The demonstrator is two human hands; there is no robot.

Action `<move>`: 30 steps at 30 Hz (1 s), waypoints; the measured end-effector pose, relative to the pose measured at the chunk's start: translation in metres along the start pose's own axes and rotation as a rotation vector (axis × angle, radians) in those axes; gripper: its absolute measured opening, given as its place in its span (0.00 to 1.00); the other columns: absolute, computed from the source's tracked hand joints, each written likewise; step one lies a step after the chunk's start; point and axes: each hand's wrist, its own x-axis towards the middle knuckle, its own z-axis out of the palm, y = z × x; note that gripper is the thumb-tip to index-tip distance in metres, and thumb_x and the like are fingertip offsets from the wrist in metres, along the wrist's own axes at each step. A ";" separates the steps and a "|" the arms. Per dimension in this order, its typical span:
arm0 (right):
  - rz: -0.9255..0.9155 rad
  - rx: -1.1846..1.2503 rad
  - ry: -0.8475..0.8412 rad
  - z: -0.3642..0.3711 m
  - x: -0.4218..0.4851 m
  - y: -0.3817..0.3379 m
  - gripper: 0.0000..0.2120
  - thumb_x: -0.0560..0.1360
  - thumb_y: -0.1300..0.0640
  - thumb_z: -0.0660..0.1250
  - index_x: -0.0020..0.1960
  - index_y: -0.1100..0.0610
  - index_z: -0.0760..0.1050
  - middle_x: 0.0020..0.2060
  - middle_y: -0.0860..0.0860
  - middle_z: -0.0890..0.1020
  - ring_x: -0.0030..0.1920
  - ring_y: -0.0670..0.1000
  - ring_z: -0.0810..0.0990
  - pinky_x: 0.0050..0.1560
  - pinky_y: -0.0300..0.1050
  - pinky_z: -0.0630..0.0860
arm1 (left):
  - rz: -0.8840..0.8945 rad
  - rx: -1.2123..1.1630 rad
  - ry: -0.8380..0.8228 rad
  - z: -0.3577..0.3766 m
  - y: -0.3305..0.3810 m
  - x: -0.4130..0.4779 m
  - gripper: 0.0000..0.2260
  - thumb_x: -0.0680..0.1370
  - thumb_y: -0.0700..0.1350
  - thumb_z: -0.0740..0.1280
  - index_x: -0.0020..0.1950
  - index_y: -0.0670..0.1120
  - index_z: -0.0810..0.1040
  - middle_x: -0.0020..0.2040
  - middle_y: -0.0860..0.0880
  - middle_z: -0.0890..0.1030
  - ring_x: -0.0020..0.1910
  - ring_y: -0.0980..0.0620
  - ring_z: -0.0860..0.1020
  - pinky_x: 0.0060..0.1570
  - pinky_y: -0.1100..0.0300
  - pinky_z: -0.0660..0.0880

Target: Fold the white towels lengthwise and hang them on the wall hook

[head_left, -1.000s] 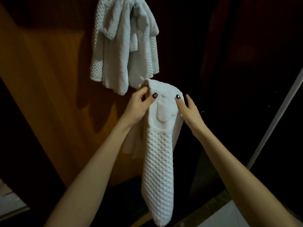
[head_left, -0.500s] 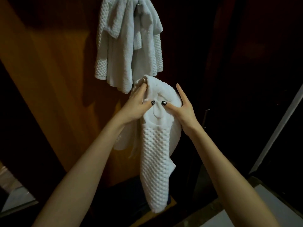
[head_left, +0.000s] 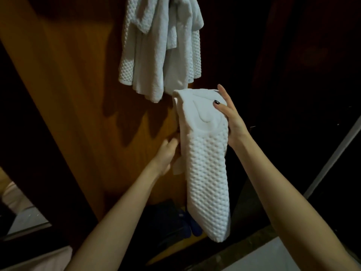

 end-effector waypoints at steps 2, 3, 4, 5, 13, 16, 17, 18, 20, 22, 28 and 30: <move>0.020 0.046 -0.001 -0.004 0.000 -0.002 0.21 0.77 0.63 0.65 0.66 0.44 0.72 0.58 0.49 0.82 0.58 0.55 0.82 0.51 0.49 0.81 | -0.020 0.034 -0.053 -0.003 -0.012 -0.005 0.12 0.83 0.48 0.57 0.50 0.57 0.80 0.47 0.56 0.85 0.48 0.57 0.82 0.41 0.64 0.78; 0.026 0.073 0.003 -0.006 0.000 -0.003 0.21 0.78 0.63 0.65 0.66 0.45 0.72 0.57 0.49 0.83 0.58 0.55 0.82 0.50 0.49 0.81 | -0.024 0.006 -0.100 -0.004 -0.014 -0.007 0.10 0.80 0.55 0.60 0.54 0.57 0.80 0.51 0.55 0.84 0.51 0.55 0.82 0.44 0.62 0.79; 0.034 0.111 0.011 -0.009 0.001 -0.004 0.20 0.78 0.63 0.65 0.66 0.45 0.72 0.57 0.49 0.83 0.58 0.55 0.82 0.50 0.49 0.81 | -0.042 -0.011 -0.138 -0.006 -0.015 -0.008 0.18 0.74 0.63 0.65 0.59 0.55 0.78 0.55 0.53 0.83 0.55 0.54 0.81 0.49 0.60 0.79; 0.044 0.159 0.024 -0.012 0.002 -0.004 0.20 0.78 0.62 0.64 0.67 0.46 0.71 0.59 0.51 0.82 0.59 0.55 0.81 0.50 0.49 0.81 | -0.073 -0.012 -0.175 -0.007 -0.015 -0.010 0.30 0.68 0.68 0.68 0.64 0.52 0.76 0.60 0.51 0.81 0.59 0.52 0.79 0.55 0.57 0.78; 0.070 0.125 0.112 -0.020 0.000 -0.005 0.21 0.80 0.60 0.63 0.70 0.45 0.67 0.67 0.56 0.75 0.61 0.57 0.80 0.52 0.51 0.81 | -0.228 0.276 -0.381 0.001 -0.034 -0.020 0.56 0.55 0.80 0.63 0.71 0.43 0.67 0.71 0.48 0.69 0.69 0.52 0.68 0.69 0.56 0.66; 0.069 0.052 0.132 -0.020 -0.003 -0.002 0.21 0.79 0.60 0.64 0.69 0.45 0.68 0.66 0.55 0.75 0.57 0.55 0.82 0.49 0.49 0.81 | -0.276 0.409 -0.443 -0.001 -0.038 -0.025 0.42 0.68 0.73 0.54 0.71 0.44 0.65 0.69 0.52 0.65 0.61 0.59 0.70 0.56 0.73 0.68; 0.065 0.064 0.135 -0.020 -0.004 -0.002 0.21 0.79 0.61 0.63 0.69 0.45 0.68 0.66 0.55 0.76 0.56 0.54 0.83 0.47 0.48 0.82 | -0.282 0.441 -0.475 0.001 -0.039 -0.026 0.37 0.72 0.71 0.52 0.70 0.46 0.66 0.69 0.52 0.66 0.61 0.60 0.70 0.55 0.74 0.67; 0.062 0.080 0.136 -0.019 -0.004 -0.002 0.21 0.79 0.61 0.63 0.69 0.45 0.68 0.66 0.55 0.76 0.55 0.54 0.83 0.46 0.48 0.82 | -0.270 0.454 -0.502 0.002 -0.040 -0.027 0.36 0.74 0.70 0.50 0.73 0.47 0.64 0.71 0.53 0.65 0.65 0.59 0.67 0.60 0.71 0.63; 0.056 0.101 0.141 -0.019 -0.003 -0.003 0.20 0.80 0.61 0.63 0.69 0.46 0.68 0.67 0.55 0.75 0.56 0.54 0.82 0.46 0.48 0.82 | -0.266 0.380 -0.500 0.005 -0.044 -0.027 0.33 0.76 0.66 0.47 0.77 0.50 0.55 0.73 0.56 0.60 0.71 0.59 0.57 0.65 0.66 0.53; 0.053 0.124 0.132 -0.020 -0.002 -0.007 0.20 0.80 0.61 0.63 0.68 0.46 0.69 0.66 0.55 0.75 0.55 0.54 0.83 0.46 0.48 0.82 | -0.279 0.332 -0.463 0.004 -0.051 -0.025 0.27 0.80 0.59 0.47 0.77 0.49 0.52 0.76 0.53 0.56 0.72 0.57 0.55 0.63 0.68 0.54; 0.052 0.064 0.189 -0.028 -0.003 -0.014 0.22 0.79 0.59 0.64 0.71 0.46 0.66 0.62 0.52 0.77 0.53 0.53 0.84 0.44 0.48 0.81 | -0.252 0.465 -0.534 -0.002 -0.043 -0.024 0.41 0.58 0.79 0.61 0.55 0.49 0.80 0.53 0.49 0.83 0.55 0.53 0.73 0.40 0.65 0.74; 0.050 0.077 0.242 -0.033 -0.004 -0.010 0.25 0.80 0.59 0.64 0.74 0.47 0.63 0.60 0.52 0.77 0.54 0.53 0.84 0.47 0.51 0.81 | -0.171 0.359 -0.526 -0.007 -0.046 -0.023 0.36 0.57 0.77 0.66 0.45 0.47 0.83 0.44 0.50 0.84 0.44 0.57 0.82 0.42 0.67 0.73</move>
